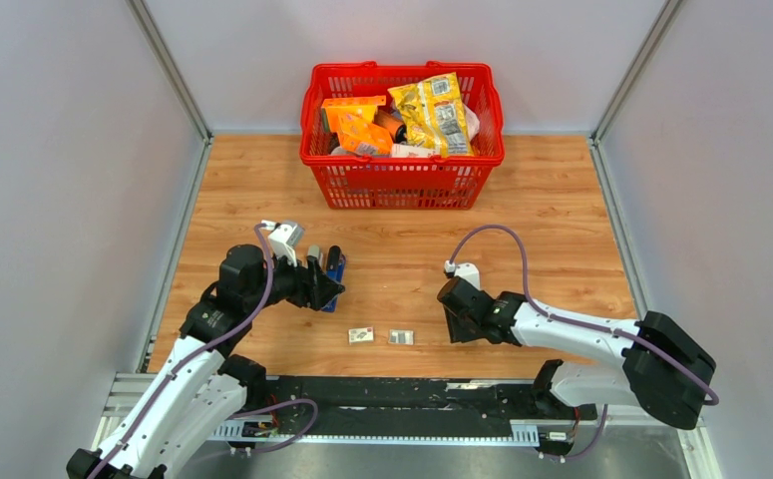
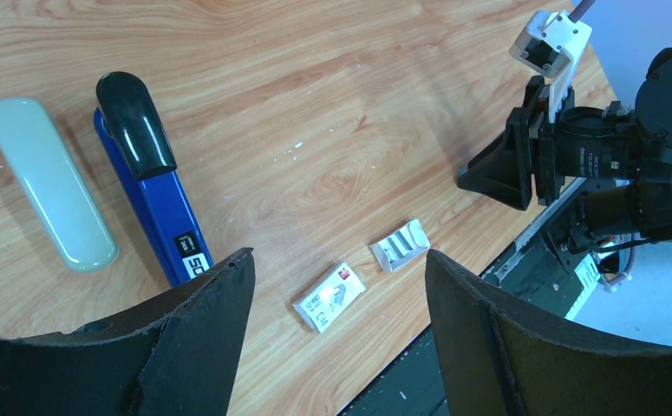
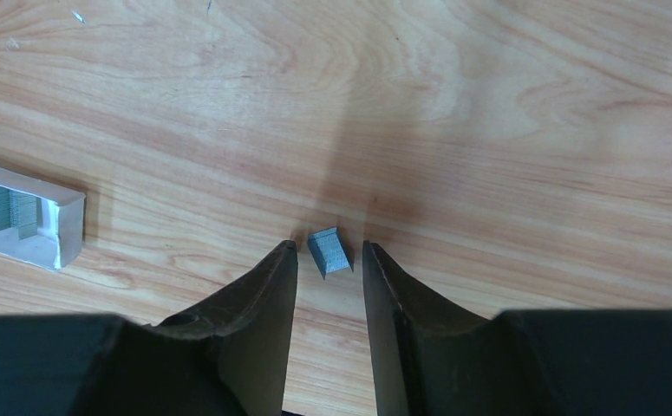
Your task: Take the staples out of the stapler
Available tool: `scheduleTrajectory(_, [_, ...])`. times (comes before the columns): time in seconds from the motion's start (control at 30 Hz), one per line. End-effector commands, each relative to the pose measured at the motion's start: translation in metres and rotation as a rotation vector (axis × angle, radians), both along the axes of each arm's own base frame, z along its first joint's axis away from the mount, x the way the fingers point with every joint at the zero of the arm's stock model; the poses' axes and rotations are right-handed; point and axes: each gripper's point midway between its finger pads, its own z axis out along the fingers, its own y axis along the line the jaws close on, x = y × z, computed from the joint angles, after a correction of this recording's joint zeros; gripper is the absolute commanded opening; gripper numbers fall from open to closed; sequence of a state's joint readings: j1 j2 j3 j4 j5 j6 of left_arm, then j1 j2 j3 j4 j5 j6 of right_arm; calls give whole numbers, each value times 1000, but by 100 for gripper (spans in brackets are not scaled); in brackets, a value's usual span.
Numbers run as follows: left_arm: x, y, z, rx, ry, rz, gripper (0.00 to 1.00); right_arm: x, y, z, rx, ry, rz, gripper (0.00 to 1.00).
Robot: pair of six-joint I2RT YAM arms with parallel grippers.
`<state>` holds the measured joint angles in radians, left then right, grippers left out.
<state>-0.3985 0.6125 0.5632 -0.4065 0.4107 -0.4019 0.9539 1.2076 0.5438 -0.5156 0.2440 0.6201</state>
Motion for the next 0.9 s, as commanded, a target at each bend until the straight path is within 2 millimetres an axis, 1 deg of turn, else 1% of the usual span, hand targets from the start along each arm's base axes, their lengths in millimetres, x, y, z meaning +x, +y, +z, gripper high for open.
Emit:
scheduleTrajectory(0.0, [3, -3, 9, -19, -38, -17, 79, -1, 5, 0, 23, 17, -13, 38])
scheduleTrajectory(0.67, [1, -3, 11, -27, -45, -20, 79, -12, 21, -1, 51, 36, 7, 38])
scheduleTrajectory(0.87, [1, -3, 12, -29, -46, -21, 79, -11, 19, -2, 34, 32, -1, 36])
